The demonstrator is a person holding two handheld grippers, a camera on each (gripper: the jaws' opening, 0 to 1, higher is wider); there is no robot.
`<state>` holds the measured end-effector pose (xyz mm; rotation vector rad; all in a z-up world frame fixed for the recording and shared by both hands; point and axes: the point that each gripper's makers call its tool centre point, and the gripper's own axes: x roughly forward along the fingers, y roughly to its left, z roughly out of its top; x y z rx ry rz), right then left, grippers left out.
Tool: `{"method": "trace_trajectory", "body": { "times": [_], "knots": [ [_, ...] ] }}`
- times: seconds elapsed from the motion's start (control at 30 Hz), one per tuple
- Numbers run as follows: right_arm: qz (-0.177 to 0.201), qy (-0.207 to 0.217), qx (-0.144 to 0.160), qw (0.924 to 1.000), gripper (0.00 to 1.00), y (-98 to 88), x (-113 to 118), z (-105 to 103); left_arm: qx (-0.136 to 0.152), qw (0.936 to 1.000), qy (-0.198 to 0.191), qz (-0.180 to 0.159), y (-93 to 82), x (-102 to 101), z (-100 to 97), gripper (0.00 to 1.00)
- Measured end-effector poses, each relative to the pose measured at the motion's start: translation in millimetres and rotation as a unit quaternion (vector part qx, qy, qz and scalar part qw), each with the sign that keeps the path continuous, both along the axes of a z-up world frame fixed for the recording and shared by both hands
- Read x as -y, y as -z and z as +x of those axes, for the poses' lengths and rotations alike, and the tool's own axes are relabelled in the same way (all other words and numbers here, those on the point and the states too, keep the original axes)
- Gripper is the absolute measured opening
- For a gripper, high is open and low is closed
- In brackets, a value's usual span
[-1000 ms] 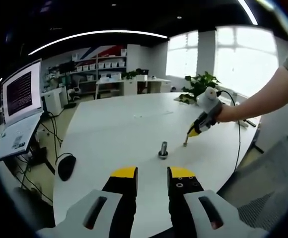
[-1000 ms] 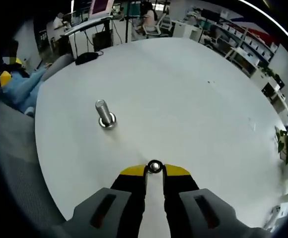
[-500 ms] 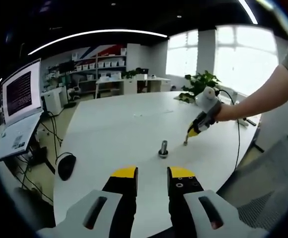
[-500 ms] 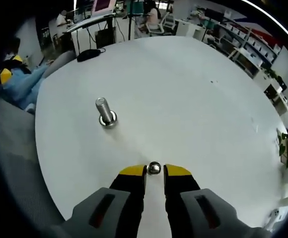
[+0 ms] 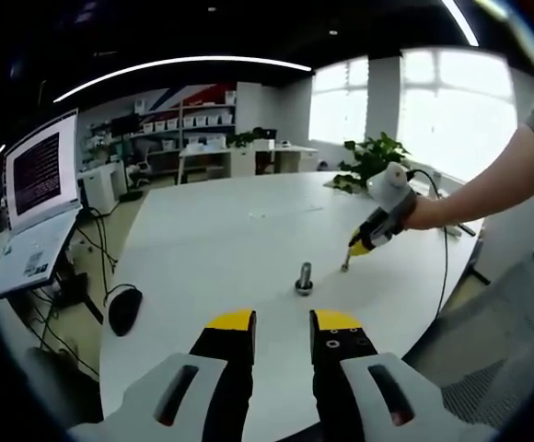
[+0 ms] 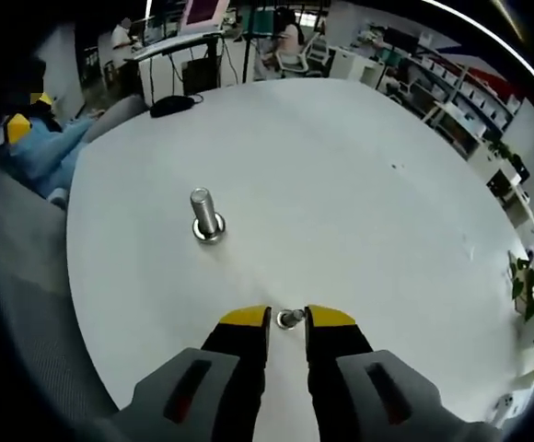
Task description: Place the washer onto the threaded stud by aligning its center hole with the stud, sliding it down to the base, and recovering from edge contact or off-axis alignment until the washer reaches the visible bottom stop.
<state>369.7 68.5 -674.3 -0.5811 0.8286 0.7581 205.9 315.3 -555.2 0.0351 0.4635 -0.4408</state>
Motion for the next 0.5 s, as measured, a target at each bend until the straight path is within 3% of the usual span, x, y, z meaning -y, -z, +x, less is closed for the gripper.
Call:
{"method": "trace_trajectory", "body": {
  "times": [0.2,0.37,0.47,0.5],
  "knots": [
    [0.017,0.019,0.015,0.9996,0.19,-12.1,7,-2,0.000,1.0000,0.002,0.000,-0.1,1,-0.4,0.21],
    [0.075,0.055,0.038,0.9950,0.19,-36.5,6,-6,0.001,1.0000,0.002,-0.004,-0.9,1,-0.7,0.22],
    [0.118,0.055,0.043,0.9905,0.19,-48.2,-2,-12,0.003,1.0000,0.007,-0.001,-1.2,2,-0.8,0.22],
    [0.117,0.058,0.043,0.9906,0.19,-49.2,-2,-14,0.002,1.0000,0.008,0.001,-0.8,3,-0.7,0.22]
  ]
}}
